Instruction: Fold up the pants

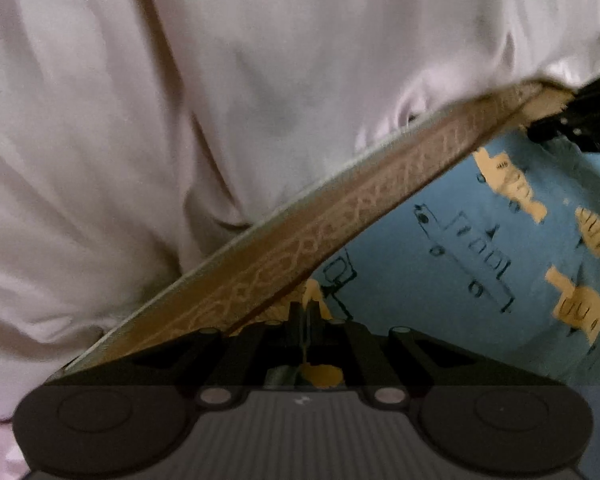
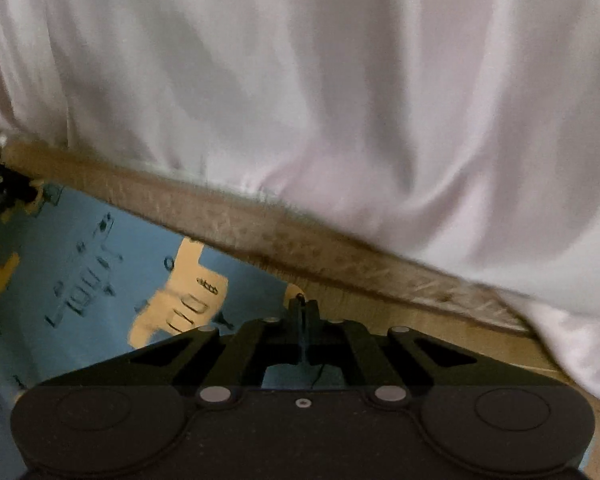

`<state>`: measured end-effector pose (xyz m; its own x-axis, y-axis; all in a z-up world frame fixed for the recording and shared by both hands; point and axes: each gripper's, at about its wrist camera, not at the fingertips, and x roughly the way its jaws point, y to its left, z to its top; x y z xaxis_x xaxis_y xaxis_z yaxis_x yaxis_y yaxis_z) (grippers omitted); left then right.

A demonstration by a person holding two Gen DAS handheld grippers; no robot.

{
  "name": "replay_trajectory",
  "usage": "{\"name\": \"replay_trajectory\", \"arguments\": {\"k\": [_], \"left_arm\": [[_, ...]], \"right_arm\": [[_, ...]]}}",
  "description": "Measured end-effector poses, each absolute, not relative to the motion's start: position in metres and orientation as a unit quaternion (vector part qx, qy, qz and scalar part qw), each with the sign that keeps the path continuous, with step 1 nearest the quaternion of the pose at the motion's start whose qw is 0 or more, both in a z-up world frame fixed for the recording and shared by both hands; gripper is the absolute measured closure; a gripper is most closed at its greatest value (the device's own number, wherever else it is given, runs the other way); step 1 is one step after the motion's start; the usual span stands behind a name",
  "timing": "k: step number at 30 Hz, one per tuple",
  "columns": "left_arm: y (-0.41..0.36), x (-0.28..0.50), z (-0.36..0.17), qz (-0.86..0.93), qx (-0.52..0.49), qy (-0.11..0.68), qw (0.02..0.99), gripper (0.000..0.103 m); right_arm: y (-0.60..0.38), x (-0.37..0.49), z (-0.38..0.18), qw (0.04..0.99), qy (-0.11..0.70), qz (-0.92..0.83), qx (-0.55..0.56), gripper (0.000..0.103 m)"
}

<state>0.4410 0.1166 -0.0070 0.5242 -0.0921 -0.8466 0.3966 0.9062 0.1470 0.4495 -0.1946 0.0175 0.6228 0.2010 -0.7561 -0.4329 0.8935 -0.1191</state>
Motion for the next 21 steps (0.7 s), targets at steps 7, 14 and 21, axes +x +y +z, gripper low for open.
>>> {"name": "replay_trajectory", "arguments": {"k": [7, 14, 21], "left_arm": [[0.133, 0.342, 0.034, -0.173, 0.14, 0.343, 0.913, 0.103], [0.136, 0.239, 0.028, -0.218, 0.184, 0.321, 0.903, 0.102], [0.119, 0.181, -0.006, -0.247, 0.27, 0.334, 0.869, 0.102]], "right_arm": [[-0.227, 0.335, 0.081, 0.936, 0.281, 0.183, -0.109, 0.103], [-0.23, 0.19, 0.08, 0.93, 0.244, 0.214, -0.174, 0.103], [-0.218, 0.124, 0.025, 0.922, 0.268, 0.206, -0.19, 0.103]]}}
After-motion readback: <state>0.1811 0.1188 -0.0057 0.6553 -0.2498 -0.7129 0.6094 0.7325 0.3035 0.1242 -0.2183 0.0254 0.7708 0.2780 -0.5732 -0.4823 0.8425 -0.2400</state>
